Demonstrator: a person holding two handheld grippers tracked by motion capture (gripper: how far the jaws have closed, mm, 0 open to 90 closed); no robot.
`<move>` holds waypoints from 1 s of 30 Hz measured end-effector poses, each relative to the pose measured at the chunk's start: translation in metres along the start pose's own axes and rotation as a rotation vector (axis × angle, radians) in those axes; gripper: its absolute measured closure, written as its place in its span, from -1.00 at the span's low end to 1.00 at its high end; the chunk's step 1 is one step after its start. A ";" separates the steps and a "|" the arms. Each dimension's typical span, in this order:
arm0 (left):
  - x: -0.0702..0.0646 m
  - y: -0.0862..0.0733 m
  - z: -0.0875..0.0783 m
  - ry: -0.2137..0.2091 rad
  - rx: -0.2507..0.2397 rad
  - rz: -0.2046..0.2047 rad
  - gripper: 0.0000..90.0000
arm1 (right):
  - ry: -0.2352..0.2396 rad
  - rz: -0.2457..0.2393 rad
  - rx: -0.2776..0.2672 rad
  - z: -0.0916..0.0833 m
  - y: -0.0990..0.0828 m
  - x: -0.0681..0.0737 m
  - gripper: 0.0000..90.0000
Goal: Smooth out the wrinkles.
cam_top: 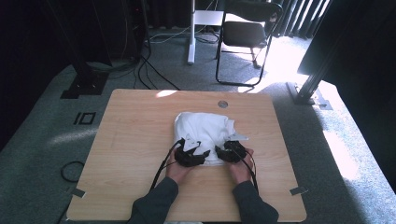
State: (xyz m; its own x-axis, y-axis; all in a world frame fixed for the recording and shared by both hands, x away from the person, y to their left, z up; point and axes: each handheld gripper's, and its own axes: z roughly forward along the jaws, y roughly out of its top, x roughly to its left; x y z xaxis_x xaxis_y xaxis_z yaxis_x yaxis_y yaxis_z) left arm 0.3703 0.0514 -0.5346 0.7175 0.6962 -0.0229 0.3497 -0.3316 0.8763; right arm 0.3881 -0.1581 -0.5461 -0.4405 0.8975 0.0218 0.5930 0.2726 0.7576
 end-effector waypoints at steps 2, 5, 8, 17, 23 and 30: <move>0.003 0.004 -0.012 0.002 -0.021 -0.003 -0.03 | 0.006 0.003 -0.001 0.004 0.005 -0.003 -0.03; 0.010 0.003 -0.040 0.020 -0.063 0.014 -0.07 | 0.038 0.043 -0.060 -0.011 0.007 -0.011 -0.13; 0.023 -0.005 -0.066 0.057 -0.057 0.002 -0.08 | 0.039 0.047 -0.109 -0.031 0.003 -0.017 -0.17; 0.061 -0.058 -0.123 0.190 0.018 -0.116 -0.10 | -0.001 0.080 -0.143 -0.067 -0.036 -0.041 -0.19; 0.072 -0.074 -0.132 0.235 0.030 -0.163 -0.10 | -0.013 0.126 -0.140 -0.069 -0.050 -0.050 -0.20; 0.079 -0.083 -0.132 0.256 0.050 -0.185 -0.10 | -0.016 0.141 -0.123 -0.065 -0.057 -0.054 -0.20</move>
